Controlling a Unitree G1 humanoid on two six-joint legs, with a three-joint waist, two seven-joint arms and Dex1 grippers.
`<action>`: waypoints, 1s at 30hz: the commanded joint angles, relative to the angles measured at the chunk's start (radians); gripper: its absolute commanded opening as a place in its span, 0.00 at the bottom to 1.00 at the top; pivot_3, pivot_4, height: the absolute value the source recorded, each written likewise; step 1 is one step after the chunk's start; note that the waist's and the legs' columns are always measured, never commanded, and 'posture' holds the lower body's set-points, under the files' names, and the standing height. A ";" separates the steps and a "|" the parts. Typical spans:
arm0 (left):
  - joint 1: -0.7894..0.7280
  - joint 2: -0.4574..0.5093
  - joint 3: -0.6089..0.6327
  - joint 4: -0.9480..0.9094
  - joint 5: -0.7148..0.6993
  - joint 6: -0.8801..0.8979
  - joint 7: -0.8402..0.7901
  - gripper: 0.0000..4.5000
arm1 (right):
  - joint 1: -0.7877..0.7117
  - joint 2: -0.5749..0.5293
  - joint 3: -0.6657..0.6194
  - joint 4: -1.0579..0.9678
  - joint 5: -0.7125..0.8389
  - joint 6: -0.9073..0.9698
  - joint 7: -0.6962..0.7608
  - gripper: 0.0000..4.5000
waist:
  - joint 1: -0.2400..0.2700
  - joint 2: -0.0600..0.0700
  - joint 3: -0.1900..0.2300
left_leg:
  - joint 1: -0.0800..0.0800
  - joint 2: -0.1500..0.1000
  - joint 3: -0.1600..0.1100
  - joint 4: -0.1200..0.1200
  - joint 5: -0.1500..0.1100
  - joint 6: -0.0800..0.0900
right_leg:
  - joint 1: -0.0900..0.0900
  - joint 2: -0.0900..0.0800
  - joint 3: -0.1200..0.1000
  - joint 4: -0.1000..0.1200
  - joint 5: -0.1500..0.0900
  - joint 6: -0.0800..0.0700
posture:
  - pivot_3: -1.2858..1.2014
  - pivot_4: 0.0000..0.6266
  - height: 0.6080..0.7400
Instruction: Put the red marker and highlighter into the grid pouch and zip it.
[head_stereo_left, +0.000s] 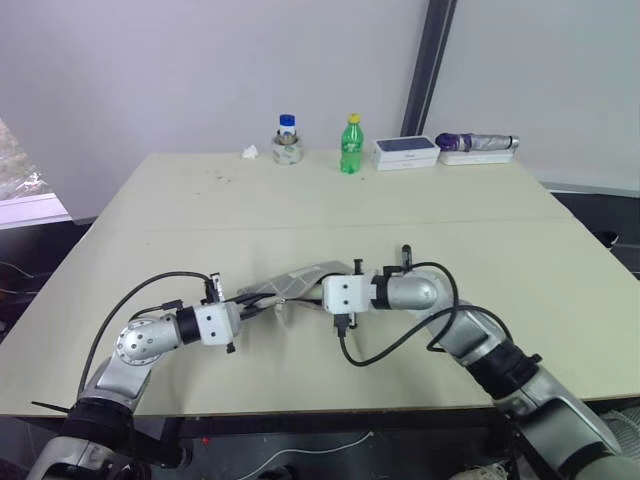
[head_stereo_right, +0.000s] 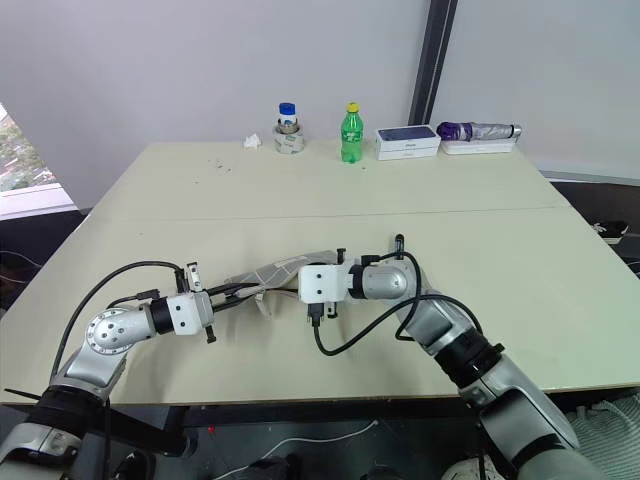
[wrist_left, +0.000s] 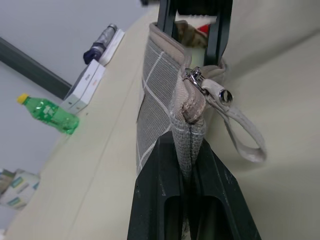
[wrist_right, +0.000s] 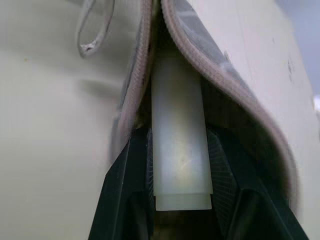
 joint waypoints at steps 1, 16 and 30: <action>-0.019 0.001 0.014 -0.026 -0.036 -0.008 -0.006 0.00 | -0.023 0.036 0.019 0.028 -0.026 -0.141 -0.008 0.20 | 0.001 0.000 0.000 | 0.000 0.000 0.000 0.000 0.000 0.000 | 0.000 0.000 0.000 0.000 0.000 0.000 | 0.52 0.24 1.00; 0.025 0.012 0.051 0.004 -0.022 0.008 0.011 0.00 | 0.160 -0.038 -0.241 -0.256 0.238 0.032 0.086 0.97 | 0.004 0.000 0.000 | 0.000 0.000 0.000 0.001 0.000 0.000 | 0.000 0.000 0.001 0.000 0.000 0.000 | 0.52 0.24 1.00; 0.030 0.006 0.045 0.017 0.004 -0.005 0.054 0.00 | 0.451 0.062 -0.669 -0.522 0.337 0.632 -0.458 0.97 | 0.007 0.000 0.000 | 0.000 0.000 0.001 0.000 0.000 0.001 | 0.000 0.000 0.002 0.000 0.000 0.000 | 0.52 0.24 1.00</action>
